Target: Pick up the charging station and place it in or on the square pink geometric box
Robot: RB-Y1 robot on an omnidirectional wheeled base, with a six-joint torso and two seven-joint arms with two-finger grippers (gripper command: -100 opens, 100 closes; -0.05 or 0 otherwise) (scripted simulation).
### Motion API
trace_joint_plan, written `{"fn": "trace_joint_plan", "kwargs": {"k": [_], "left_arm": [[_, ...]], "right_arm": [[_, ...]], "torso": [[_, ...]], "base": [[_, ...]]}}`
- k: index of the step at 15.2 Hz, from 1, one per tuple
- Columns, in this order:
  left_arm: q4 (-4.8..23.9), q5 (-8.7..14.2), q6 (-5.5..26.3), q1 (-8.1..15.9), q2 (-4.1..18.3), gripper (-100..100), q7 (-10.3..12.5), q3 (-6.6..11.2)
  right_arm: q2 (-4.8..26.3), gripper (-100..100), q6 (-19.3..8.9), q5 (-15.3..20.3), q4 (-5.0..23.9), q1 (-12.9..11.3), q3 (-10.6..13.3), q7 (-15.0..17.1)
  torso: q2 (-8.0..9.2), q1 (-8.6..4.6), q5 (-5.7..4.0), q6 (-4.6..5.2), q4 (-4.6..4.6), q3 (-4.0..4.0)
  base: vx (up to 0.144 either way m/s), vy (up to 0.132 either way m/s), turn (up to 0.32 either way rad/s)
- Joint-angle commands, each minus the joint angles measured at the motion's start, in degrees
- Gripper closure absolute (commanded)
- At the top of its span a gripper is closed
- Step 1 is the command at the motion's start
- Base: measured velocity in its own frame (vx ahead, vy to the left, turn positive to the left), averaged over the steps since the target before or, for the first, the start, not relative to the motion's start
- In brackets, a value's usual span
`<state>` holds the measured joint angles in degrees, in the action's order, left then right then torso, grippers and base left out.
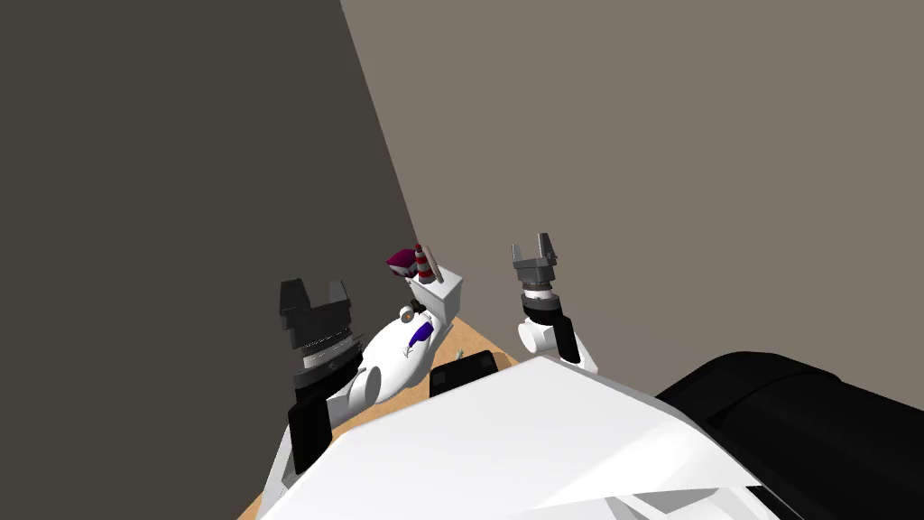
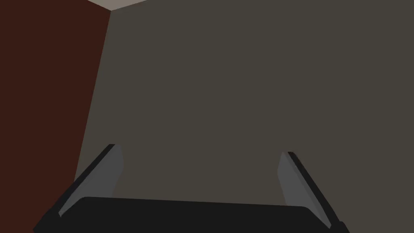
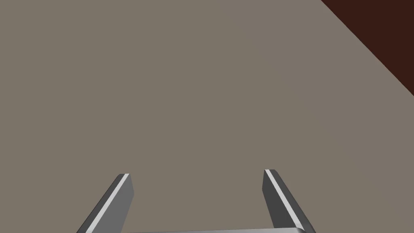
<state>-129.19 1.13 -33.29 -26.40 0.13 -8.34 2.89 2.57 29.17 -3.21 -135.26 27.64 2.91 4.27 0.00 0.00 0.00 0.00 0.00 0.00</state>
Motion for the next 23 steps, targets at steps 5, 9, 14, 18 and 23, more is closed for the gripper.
{"fn": "trace_joint_plan", "kwargs": {"k": [5, 9, 14, 18, 23], "left_arm": [[4.71, -2.39, 1.54, 4.06, 6.43, -100, -0.8, -0.56], [9.25, -4.93, 3.2, 8.42, 8.8, -100, -1.65, -1.15], [14.08, -7.02, 4.57, 12.01, 9.88, -100, -2.34, -1.65], [18.92, -9.39, 6.13, 16.08, 10.65, -100, -3.12, -2.21], [26.3, -13.34, 8.74, 22.88, 11.31, -100, -4.41, -3.18]], "right_arm": [[0.0, 0, 0.0, 0.0, 0.0, 0.0, 0.0, 0.0], [0.0, 0, 0.0, 0.0, 0.0, 0.0, 0.0, 0.0], [0.0, 0, 0.0, 0.0, 0.0, 0.0, 0.0, 0.0], [0.0, 0, 0.0, 0.0, 0.0, 0.0, 0.0, 0.0], [0.0, 0, 0.0, 0.0, 0.0, 0.0, 0.0, 0.0]], "torso": [[-0.04, -0.05, -0.01, 0.0, -0.01, -0.02], [-0.07, -0.12, -0.02, 0.01, -0.02, -0.04], [-0.06, -0.12, -0.02, 0.0, -0.01, -0.04], [-0.03, -0.14, -0.03, 0.0, -0.01, -0.02], [-0.05, -0.17, -0.03, 0.01, -0.01, -0.03]], "base": [[0.003, -0.015, 0.043], [0.007, -0.032, 0.064], [0.003, -0.03, 0.057], [-0.003, -0.033, 0.064], [-0.003, -0.039, 0.068]]}}
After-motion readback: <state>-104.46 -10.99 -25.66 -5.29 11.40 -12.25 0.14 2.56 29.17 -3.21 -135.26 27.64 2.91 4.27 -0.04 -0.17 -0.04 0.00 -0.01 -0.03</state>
